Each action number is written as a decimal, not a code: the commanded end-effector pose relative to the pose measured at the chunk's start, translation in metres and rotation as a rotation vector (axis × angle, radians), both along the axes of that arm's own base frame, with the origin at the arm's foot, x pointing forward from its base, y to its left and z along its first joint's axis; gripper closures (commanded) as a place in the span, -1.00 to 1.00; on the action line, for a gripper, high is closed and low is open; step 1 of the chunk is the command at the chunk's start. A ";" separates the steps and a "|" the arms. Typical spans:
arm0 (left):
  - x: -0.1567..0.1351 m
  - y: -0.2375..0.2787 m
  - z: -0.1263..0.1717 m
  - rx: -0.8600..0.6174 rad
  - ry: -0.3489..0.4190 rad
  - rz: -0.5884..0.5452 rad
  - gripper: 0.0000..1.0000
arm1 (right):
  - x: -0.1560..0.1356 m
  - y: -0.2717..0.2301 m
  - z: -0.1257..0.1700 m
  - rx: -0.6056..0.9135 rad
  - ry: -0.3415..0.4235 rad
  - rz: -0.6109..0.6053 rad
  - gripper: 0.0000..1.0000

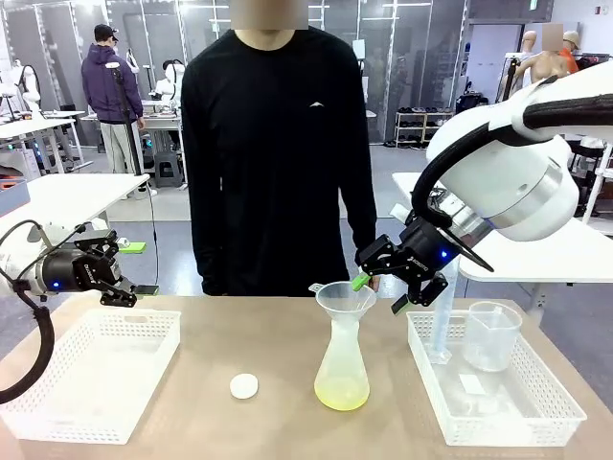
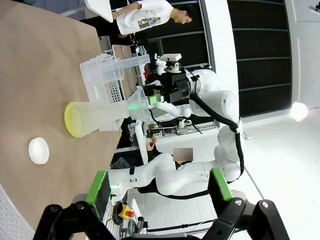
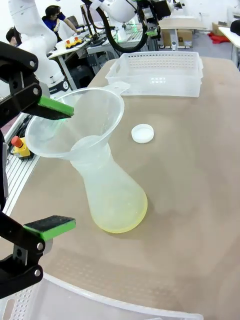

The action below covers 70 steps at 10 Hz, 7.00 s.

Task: Prepare the solutions needed for the experiment.
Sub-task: Once the solution is in the Big flask , pick up the Plastic Funnel and place it back into the right Organizing basket, then when the human places the Big flask in the center of the table, pick up the Big flask and place it in the left Organizing basket.

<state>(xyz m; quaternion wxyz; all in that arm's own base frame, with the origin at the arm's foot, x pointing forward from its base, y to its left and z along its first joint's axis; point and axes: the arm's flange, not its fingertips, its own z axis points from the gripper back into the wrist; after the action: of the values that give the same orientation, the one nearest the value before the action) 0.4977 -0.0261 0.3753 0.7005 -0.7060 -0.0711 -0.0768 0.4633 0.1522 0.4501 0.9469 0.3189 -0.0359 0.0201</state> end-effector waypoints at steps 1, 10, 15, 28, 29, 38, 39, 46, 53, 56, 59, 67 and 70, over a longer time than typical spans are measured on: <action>-0.001 -0.001 0.001 -0.001 -0.001 -0.001 -1.00 | 0.001 0.005 0.004 -0.022 0.046 -0.032 -0.65; -0.001 -0.001 0.001 -0.001 -0.001 -0.001 -1.00 | 0.001 0.014 -0.001 0.005 0.081 -0.037 1.00; -0.001 -0.001 0.001 -0.001 -0.001 -0.001 -1.00 | 0.002 0.019 0.002 -0.004 0.094 -0.045 1.00; -0.001 -0.001 0.001 -0.001 -0.001 -0.001 -1.00 | -0.045 0.037 0.119 -0.144 -0.107 -0.008 1.00; -0.001 -0.001 0.001 -0.001 -0.001 -0.001 -1.00 | -0.045 0.034 0.127 -0.146 -0.113 -0.006 1.00; -0.001 -0.001 0.001 -0.001 -0.001 -0.001 -1.00 | -0.072 -0.121 0.147 -0.158 -0.056 -0.028 1.00; -0.001 -0.001 0.001 -0.001 -0.001 -0.001 -1.00 | -0.073 -0.139 0.147 -0.139 -0.049 -0.054 1.00; -0.001 -0.001 0.001 -0.001 -0.001 -0.001 -1.00 | -0.051 -0.181 0.064 -0.139 0.039 -0.058 1.00; -0.001 -0.001 0.001 -0.001 -0.001 -0.001 -1.00 | -0.014 -0.187 -0.020 -0.195 0.171 -0.148 1.00; -0.001 -0.001 0.001 -0.001 -0.001 -0.001 -1.00 | -0.001 -0.185 -0.035 -0.204 0.235 -0.187 0.54; -0.001 -0.001 0.001 -0.001 -0.001 -0.001 -1.00 | -0.002 -0.183 -0.039 -0.189 0.244 -0.184 -0.23; -0.001 -0.001 0.001 -0.001 -0.001 -0.001 -1.00 | -0.004 -0.185 -0.043 -0.182 0.230 -0.166 -0.63; -0.001 -0.001 0.001 -0.001 -0.001 -0.001 -1.00 | -0.004 -0.185 -0.043 -0.182 0.230 -0.166 -0.63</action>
<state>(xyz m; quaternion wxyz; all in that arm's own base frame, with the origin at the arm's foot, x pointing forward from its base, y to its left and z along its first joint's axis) 0.4977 -0.0258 0.3753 0.7005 -0.7059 -0.0713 -0.0767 0.4597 -0.0320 0.4059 0.9671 0.2314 0.0489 -0.0932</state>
